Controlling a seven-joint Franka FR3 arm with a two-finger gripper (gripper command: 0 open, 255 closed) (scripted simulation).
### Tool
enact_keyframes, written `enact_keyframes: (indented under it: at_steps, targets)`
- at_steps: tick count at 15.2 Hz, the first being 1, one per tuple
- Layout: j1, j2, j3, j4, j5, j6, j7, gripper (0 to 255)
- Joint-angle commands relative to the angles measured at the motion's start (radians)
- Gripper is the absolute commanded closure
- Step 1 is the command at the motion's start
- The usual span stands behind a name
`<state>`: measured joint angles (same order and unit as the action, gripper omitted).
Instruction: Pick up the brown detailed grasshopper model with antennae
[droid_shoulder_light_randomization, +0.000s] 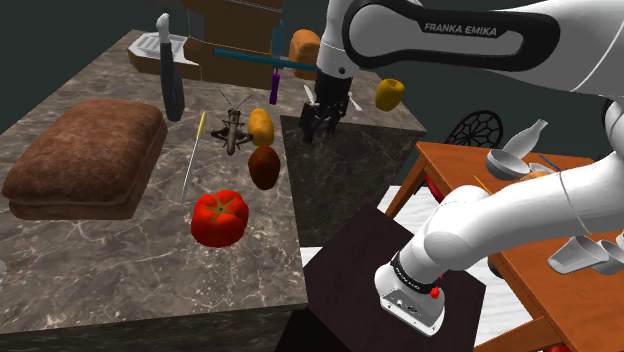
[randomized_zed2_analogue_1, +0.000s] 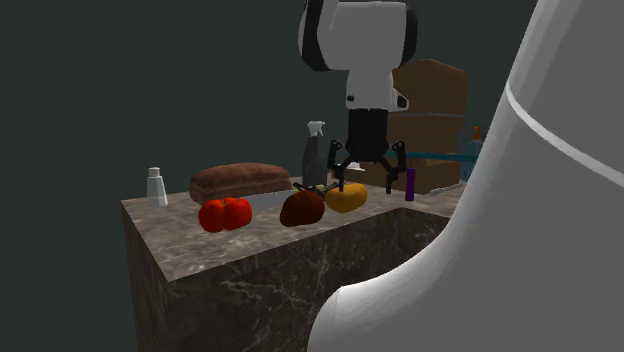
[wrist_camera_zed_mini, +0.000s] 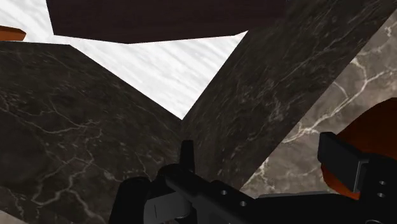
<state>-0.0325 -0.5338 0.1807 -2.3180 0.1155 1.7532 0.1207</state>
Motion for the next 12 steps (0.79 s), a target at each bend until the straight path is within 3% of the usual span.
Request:
enact_keyframes:
  at_steps: [1,12]
  targets:
    - [-0.005,0.066,0.024,0.043,-0.003,0.048,0.038,0]
    - [-0.029,0.428,0.126,0.358,-0.116,0.211,0.261,0]
